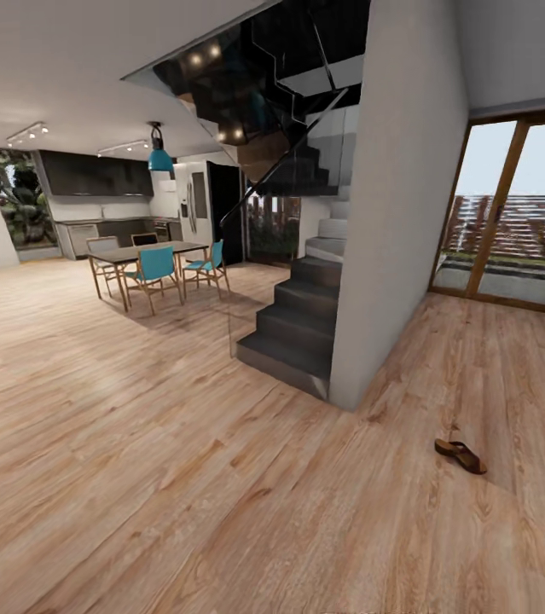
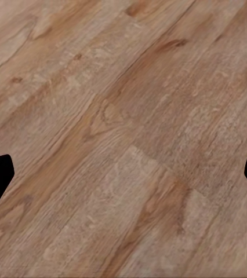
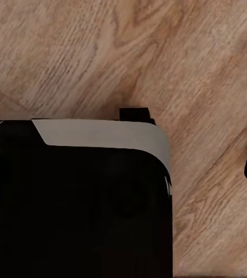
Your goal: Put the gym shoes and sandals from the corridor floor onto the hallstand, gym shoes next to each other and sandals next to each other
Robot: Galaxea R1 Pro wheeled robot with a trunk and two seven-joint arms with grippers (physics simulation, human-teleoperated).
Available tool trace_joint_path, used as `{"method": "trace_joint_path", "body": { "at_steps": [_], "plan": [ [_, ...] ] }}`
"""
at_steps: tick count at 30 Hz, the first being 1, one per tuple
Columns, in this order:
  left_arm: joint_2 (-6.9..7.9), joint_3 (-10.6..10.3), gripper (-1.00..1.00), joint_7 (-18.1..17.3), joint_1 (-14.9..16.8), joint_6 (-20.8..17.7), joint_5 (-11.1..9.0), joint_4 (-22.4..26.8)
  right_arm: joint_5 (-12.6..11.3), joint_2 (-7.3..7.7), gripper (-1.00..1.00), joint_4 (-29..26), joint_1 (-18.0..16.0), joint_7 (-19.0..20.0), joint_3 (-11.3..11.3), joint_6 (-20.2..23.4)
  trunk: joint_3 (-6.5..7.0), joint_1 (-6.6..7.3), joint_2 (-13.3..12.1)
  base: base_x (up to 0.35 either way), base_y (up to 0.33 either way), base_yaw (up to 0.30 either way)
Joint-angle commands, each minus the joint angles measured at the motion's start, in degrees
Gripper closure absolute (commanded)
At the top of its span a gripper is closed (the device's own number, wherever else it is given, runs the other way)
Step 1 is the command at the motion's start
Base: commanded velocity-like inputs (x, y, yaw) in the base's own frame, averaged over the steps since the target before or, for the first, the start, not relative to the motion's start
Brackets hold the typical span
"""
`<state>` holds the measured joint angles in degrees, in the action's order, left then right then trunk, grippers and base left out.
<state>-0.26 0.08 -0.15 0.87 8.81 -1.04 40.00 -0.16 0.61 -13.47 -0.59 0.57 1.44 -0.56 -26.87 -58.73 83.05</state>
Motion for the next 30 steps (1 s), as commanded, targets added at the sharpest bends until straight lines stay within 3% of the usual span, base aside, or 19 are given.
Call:
{"method": "trace_joint_path", "body": {
  "at_steps": [1, 12, 30],
  "plan": [
    [0.00, 0.01, -1.00, 0.00, 0.01, 0.15, -0.11, 0.00, -0.02, -0.01, -1.00, 0.02, -0.04, 0.07, 0.15, -0.06, -0.06, 0.00, 0.03, 0.000, -0.181, -0.289],
    [0.00, 0.01, -1.00, 0.03, 0.01, 0.16, -0.19, -0.01, -0.02, 0.00, -1.00, 0.02, -0.03, 0.06, 0.15, -0.06, -0.06, 0.00, 0.03, -0.060, -0.239, -0.289],
    [0.00, 0.01, -1.00, 0.02, 0.01, 0.16, -0.19, -0.01, -0.02, 0.02, -1.00, 0.02, -0.03, 0.04, 0.15, -0.06, -0.06, 0.00, 0.03, -0.259, -0.157, -0.289]
  ]
}}
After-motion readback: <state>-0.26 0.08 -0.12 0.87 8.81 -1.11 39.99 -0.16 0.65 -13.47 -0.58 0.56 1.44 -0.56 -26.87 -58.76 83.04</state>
